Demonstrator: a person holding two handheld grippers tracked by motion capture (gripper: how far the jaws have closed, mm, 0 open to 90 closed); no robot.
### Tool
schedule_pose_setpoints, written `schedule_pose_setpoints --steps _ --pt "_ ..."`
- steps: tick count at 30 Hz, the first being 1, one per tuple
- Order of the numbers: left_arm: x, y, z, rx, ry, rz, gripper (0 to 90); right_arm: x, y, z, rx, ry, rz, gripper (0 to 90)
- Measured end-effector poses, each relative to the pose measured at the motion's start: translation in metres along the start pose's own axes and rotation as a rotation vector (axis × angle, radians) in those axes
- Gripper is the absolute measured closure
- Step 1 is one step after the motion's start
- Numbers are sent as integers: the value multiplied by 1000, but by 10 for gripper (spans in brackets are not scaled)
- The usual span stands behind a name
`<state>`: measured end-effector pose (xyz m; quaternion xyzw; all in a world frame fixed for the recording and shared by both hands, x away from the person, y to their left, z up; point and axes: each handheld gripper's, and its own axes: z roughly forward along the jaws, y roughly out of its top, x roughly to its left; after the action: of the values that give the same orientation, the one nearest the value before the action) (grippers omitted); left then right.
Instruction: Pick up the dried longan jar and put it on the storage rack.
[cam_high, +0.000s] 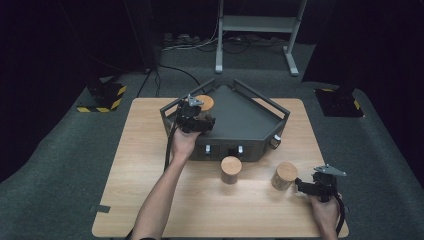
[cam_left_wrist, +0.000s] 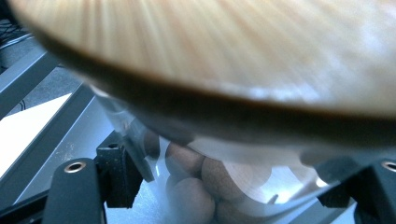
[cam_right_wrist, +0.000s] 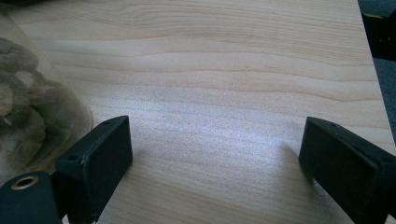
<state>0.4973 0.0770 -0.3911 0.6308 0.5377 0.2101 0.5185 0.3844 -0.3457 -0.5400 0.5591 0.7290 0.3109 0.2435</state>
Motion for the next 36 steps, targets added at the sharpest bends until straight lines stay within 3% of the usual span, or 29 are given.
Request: schedule_pose_setpoints --steps 9,19,36 --pt "0 0 0 3 -2 -12 253 0 0 0 0 0 0 92" --pt "0 -2 -2 4 6 -5 151 0 0 0 0 0 0 92" --pt "6 -4 -22 -5 14 -14 119 0 0 0 0 -1 0 92"
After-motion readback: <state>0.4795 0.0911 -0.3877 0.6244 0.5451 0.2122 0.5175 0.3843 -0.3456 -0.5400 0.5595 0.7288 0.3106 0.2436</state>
